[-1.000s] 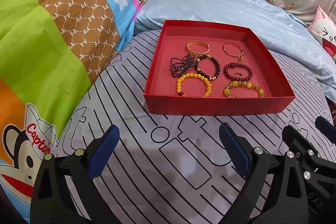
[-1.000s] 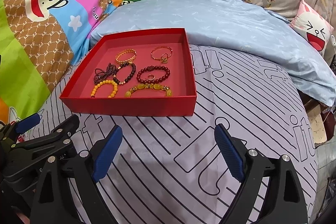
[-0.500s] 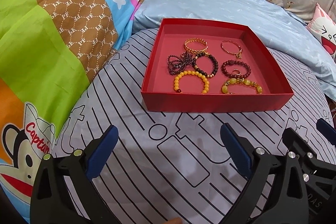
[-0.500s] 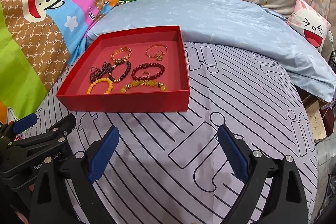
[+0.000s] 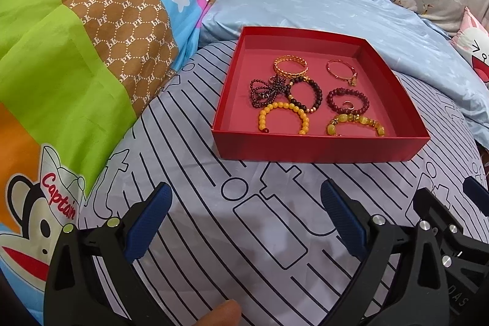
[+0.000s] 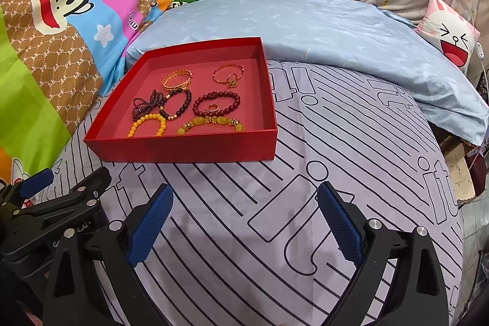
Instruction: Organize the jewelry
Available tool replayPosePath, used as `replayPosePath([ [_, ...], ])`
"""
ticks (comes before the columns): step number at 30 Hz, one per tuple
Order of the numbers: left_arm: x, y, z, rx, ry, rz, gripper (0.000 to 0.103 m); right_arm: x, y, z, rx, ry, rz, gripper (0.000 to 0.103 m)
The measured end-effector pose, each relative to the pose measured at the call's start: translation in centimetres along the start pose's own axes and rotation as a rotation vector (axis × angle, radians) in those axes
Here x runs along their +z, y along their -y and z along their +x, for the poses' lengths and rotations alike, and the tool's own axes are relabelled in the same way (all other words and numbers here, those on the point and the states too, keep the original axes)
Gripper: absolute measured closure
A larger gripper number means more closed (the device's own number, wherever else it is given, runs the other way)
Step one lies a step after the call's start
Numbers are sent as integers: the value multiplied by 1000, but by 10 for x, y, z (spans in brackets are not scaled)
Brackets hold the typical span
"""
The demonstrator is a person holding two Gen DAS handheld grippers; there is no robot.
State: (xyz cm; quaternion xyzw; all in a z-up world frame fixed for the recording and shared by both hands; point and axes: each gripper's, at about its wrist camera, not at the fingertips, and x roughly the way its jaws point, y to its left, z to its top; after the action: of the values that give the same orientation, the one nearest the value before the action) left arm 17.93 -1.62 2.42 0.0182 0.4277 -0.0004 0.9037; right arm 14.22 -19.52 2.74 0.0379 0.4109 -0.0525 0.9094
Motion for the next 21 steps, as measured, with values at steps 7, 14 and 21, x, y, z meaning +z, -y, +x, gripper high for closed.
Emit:
replayPosePath([
  [7, 0, -3, 0, 1, -6, -7, 10, -1, -2, 0, 1, -1, -2, 6],
  [14, 0, -2, -1, 5, -5, 1, 10, -3, 0, 0, -2, -2, 5, 6],
  [21, -1, -2, -2, 3, -3, 1, 10, -4, 2, -3, 2, 16, 6, 6],
])
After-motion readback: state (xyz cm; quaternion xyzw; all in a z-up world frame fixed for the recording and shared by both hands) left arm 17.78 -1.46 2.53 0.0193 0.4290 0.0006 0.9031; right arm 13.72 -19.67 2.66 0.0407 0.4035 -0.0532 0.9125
